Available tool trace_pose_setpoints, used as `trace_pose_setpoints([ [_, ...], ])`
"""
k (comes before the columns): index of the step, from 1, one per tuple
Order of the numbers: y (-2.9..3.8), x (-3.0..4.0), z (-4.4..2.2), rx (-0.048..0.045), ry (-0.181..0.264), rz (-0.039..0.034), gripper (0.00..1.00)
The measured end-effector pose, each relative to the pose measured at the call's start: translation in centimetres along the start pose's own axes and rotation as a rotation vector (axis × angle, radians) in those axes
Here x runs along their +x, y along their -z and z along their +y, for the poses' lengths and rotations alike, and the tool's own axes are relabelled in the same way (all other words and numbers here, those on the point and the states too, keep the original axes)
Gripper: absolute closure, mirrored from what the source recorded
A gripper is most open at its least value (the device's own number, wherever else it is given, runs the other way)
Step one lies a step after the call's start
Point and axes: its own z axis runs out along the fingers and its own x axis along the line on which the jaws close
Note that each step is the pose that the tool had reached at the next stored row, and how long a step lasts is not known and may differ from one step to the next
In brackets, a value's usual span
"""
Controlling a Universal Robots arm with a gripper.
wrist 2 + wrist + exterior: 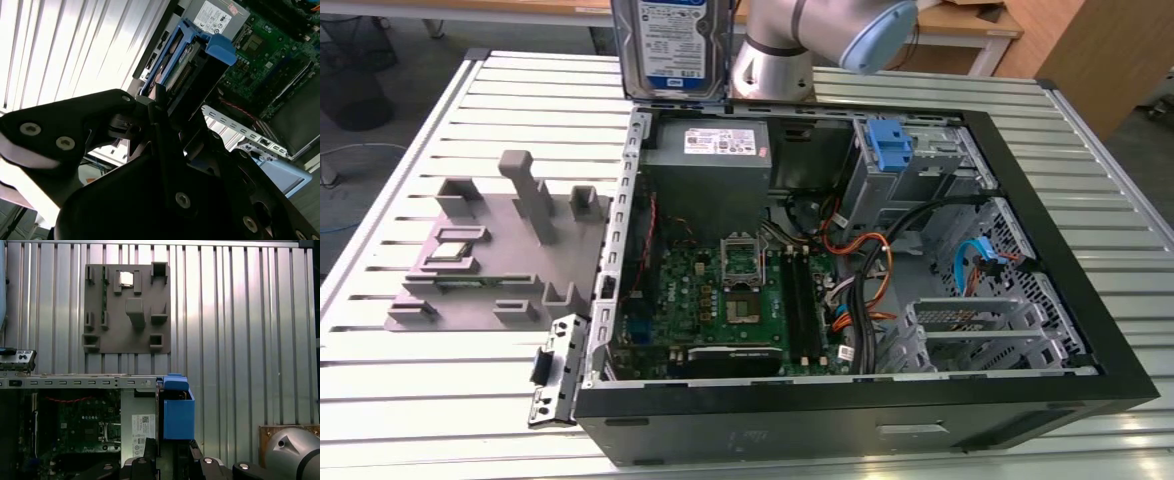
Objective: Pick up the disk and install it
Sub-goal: 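Pick up the disk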
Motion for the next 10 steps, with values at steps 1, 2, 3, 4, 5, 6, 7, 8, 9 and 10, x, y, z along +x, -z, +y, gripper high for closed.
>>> trace_pose_setpoints([
  [1,0.01,0.00,-0.16,0.0000,0.000,0.0000,0.65],
  [2,0.01,-0.01,-0.32,-0.0001,0.000,0.0001,0.65],
  [3,0.02,-0.01,-0.49,0.0000,0.000,0.0000,0.65],
  [4,0.02,-0.02,-0.66,0.0000,0.000,0.0000,0.65],
  [5,0.03,-0.02,-0.84,0.0000,0.000,0.0000,0.65],
  [6,0.03,-0.02,-1.01,0.0001,0.000,0.0000,0.65],
  [7,0.04,-0.03,-1.20,0.0000,0.000,0.0000,0.65],
  [8,0.04,-0.03,-1.37,0.0000,0.000,0.0000,0.65],
  [9,0.05,-0.04,-1.55,0.0000,0.000,0.0001,0.65],
  [10,0.06,-0.04,-1.72,0.0000,0.000,0.0001,0.65],
])
